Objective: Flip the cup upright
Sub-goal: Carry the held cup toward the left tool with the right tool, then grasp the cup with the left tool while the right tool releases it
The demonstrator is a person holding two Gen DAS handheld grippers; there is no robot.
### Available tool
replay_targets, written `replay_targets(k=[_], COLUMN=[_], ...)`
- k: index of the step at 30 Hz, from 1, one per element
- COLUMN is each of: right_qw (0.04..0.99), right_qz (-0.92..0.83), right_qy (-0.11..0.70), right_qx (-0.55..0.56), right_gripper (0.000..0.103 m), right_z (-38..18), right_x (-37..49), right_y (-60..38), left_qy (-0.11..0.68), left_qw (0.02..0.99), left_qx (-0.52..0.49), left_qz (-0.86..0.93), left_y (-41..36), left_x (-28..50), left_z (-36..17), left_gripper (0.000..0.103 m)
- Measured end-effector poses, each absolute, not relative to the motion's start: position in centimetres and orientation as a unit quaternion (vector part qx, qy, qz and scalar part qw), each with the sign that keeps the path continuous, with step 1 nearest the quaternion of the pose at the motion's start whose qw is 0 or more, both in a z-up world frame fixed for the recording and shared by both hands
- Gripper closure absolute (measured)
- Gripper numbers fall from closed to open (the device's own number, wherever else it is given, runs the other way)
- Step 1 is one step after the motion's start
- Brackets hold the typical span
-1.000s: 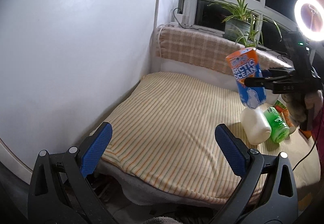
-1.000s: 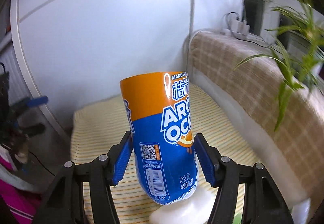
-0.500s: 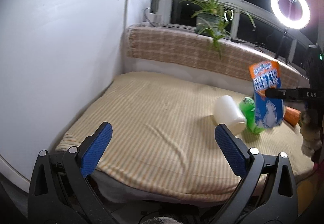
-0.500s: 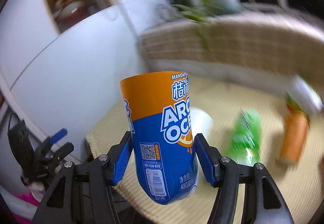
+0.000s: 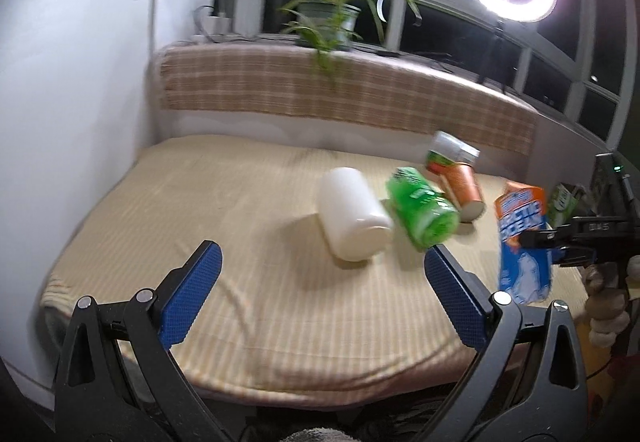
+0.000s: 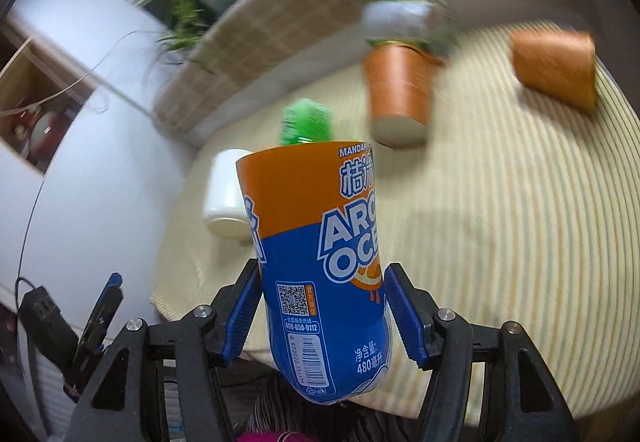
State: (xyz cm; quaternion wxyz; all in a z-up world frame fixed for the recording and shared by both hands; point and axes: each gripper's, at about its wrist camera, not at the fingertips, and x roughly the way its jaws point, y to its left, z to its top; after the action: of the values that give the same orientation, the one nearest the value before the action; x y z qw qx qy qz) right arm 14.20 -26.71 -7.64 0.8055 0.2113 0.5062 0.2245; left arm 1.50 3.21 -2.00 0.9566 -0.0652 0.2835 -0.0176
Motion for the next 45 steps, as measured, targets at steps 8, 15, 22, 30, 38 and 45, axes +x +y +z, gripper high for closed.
replay_targets(k=[8,15,22,30,38,45], right_qw=[0.767,0.764,0.807,0.852,0.871,0.874], right_qz=[0.217,0.205,0.193,0.140,0.099,0.088], right_qy=[0.544,0.548,0.495,0.449,0.430,0.426], right_qx=[0.262,0.274,0.257,0.229,0.217,0.216], right_gripper=[0.037,0.027,0.019,0.019,0.018,0.018], right_z=[-11.1,-12.2,-9.4,-7.7,-6.9,-7.0], right_x=[16.2,16.7,13.3,7.5,4.1,3.5], right_y=[-27.1,-27.5,-29.6,-32.1,-34.2,-34.5], left_qy=[0.308,0.331,0.385,0.457,0.508,0.528], left_qw=[0.944,0.930,0.891,0.818,0.762,0.746], left_qx=[-0.085,-0.110,-0.157,-0.248,-0.304,-0.318], left_qz=[-0.077,-0.112,-0.181,-0.243,-0.262,-0.252], left_y=[0.6,-0.4,-2.9,-6.5,-9.2,-10.4], left_x=[3.0,4.9,8.0,12.1,14.9,16.7], left_z=[-2.1,-2.4,-3.5,-5.6,-8.1,-10.1], left_gripper=[0.000,0.000,0.000,0.009,0.019,0.020])
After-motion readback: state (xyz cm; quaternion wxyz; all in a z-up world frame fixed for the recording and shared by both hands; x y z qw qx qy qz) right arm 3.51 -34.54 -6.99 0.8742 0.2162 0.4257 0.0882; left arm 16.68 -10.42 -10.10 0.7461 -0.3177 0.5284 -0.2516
